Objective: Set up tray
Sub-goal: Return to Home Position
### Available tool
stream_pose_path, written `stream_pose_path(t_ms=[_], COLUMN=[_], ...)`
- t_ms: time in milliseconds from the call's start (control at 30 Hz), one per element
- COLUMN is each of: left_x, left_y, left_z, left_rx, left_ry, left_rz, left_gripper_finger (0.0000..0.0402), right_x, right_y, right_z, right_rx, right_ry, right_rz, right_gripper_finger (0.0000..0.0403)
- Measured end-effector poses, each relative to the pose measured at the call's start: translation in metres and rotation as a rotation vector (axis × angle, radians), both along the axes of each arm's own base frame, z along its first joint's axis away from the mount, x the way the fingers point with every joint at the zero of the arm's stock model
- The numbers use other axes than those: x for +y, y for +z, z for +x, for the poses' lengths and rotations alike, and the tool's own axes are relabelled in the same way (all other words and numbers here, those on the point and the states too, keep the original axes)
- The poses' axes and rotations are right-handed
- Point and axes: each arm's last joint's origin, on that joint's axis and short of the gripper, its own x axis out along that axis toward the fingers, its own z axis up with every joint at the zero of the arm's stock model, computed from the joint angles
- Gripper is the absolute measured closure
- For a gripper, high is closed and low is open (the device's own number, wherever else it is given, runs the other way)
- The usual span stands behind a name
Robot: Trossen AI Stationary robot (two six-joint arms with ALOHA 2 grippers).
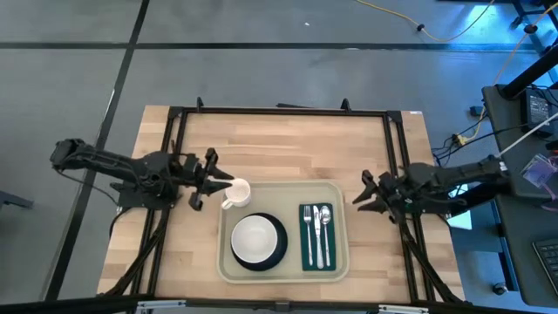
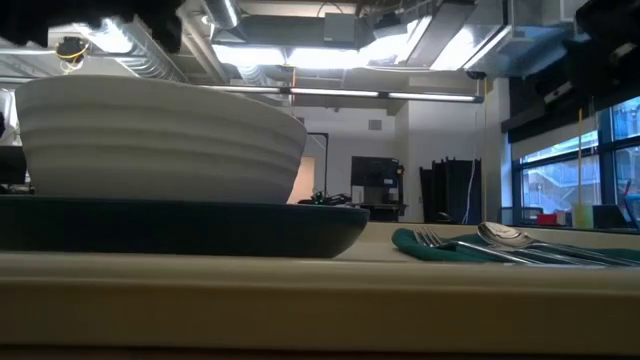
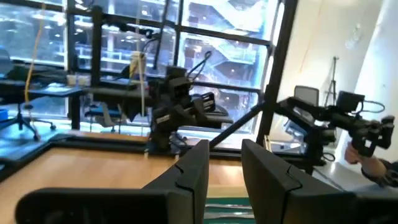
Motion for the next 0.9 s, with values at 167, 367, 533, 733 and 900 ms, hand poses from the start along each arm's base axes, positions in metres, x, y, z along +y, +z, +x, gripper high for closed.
stream_pose_path(t_ms=[167,367,533,733,900], left_x=[0.012,0.022,0.031,0.036,0.043], left_y=[-0.023,-0.050,-0.065,-0.064,-0.062], left_z=[-0.016,-0.028,-0.030,-0.035,-0.045], left_rx=[-0.007,-0.068,-0.013,-0.009,-0.027], left_ry=[-0.002,-0.062,0.027,-0.087,-0.016], left_rz=[-0.024,-0.040,-0.086,-0.087,-0.073], left_gripper_finger=[0.0313,0.0313,0.0313,0.0313,0.0313], right_x=[-0.008,-0.012,-0.017,-0.023,-0.026], right_y=[0.000,-0.001,-0.003,-0.008,-0.006], right_z=[-0.006,-0.008,-0.007,-0.013,-0.014], right_rx=[-0.035,-0.058,-0.042,0.003,-0.004], right_ry=[-0.115,-0.150,-0.236,-0.295,-0.329], right_rz=[-0.049,-0.126,-0.190,-0.187,-0.186], right_gripper_finger=[0.0287,0.0287,0.0287,0.0287,0.0287])
